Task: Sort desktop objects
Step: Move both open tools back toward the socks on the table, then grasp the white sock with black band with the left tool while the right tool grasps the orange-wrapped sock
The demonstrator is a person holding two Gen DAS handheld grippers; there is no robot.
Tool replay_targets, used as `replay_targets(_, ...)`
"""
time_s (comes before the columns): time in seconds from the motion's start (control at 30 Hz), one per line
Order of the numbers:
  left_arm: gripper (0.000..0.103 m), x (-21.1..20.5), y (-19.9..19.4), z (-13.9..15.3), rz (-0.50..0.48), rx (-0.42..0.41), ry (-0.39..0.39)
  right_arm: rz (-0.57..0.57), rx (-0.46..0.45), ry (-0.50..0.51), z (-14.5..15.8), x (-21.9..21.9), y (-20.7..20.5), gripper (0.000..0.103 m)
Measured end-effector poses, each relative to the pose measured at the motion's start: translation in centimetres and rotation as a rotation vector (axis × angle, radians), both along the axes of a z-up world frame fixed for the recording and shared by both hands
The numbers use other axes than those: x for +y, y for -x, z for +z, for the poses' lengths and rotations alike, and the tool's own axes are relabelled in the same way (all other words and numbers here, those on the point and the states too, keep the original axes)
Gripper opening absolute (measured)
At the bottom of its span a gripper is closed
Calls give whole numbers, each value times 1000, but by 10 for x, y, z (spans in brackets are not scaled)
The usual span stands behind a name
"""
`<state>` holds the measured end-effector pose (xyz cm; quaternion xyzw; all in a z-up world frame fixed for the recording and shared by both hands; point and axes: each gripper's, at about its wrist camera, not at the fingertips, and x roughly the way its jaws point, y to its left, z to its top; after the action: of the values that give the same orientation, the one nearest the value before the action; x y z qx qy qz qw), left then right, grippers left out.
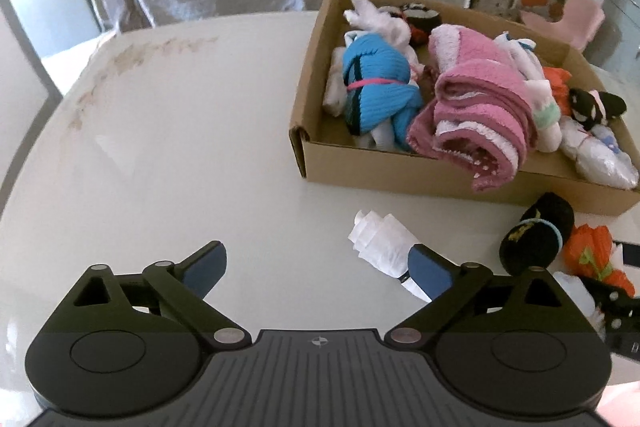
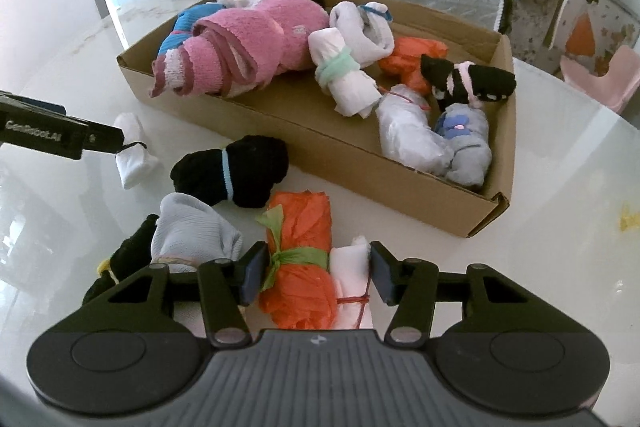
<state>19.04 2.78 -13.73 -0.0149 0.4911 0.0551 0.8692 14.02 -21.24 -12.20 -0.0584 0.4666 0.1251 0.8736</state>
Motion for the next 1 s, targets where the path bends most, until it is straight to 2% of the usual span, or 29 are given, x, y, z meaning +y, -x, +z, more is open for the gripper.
replay_targets(0.07,103,-2,-4,-1,34,14,1,-2,1,-5,-1,-2,-1,51)
replay_targets(0.33,103,-14,-12,2,102,52,-3,1,5,-16,-1,-5,-1,52)
replay_targets(0.5,103,-8,-14,4,141,107,143,-1,-3,-26,-3,-7,-2,51)
replay_targets(0.63,103,-10,-19,2,165,124,206,-2,-6,-33,-4,-8,-3,52)
replay_targets(0.7,102,-12,-22,-1,172,130,209,-2,-6,-34,-4,-8,-3,52)
replay_targets(0.83,93,-18,-30,-6,186,138,185,1,-6,-35,-4,-7,-3,51)
replay_targets(1.0,70,-29,-30,-2,159,108,110,6,-8,-35,-4,-5,-2,47)
